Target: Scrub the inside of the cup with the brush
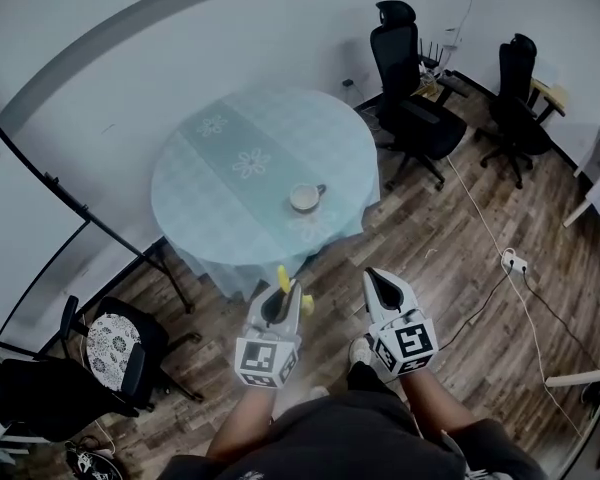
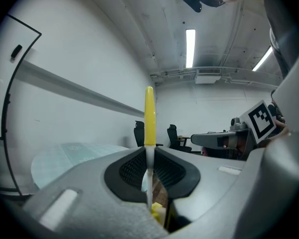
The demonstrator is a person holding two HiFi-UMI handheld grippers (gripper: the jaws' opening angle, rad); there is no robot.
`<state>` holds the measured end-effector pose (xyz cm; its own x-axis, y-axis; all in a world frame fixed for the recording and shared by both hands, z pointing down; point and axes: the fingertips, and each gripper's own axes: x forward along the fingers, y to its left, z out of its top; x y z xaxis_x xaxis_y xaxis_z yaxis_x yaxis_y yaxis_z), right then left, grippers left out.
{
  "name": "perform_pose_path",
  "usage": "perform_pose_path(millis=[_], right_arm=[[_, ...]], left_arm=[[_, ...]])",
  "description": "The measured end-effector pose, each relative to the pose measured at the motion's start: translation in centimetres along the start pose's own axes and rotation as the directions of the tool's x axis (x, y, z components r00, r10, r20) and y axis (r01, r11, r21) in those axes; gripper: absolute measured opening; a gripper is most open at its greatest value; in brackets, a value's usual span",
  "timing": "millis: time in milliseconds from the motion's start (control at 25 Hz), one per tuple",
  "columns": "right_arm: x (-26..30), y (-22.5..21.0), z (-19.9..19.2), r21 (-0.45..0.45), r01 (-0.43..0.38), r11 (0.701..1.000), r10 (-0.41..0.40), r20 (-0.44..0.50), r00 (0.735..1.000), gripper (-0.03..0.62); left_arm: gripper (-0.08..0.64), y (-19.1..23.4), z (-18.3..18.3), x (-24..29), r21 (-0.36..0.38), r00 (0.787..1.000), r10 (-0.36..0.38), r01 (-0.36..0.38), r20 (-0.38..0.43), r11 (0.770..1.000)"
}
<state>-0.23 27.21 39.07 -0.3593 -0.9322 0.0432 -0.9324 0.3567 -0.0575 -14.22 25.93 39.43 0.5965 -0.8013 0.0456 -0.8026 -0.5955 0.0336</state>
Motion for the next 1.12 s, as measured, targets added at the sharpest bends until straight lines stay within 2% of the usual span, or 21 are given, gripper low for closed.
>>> perform_pose_path(millis=[400,840,1120], right_arm=[[6.8,-6.8,0.5,0.009,-0.102,0.995,0.102,-0.009,0.995,0.002],[11.4,-13.5,0.1,0.044,-0.206,0.978,0.207,-0.013,0.978,0.002],[14.0,-14.8,0.7,0.107,-0.260,0.960,0.259,0.018,0.966,0.002]], left_arm=[[0.037,0.8,0.7,8.8,0.010,0.998,0.065,-0.065,-0.007,0.998],[0.037,0.5,0.8,16.2,0.025,0.986,0.164,-0.163,-0.033,0.986],[0.037,0.6,0.3,19.5,0.024,0.979,0.192,-0.191,-0.061,0.981]])
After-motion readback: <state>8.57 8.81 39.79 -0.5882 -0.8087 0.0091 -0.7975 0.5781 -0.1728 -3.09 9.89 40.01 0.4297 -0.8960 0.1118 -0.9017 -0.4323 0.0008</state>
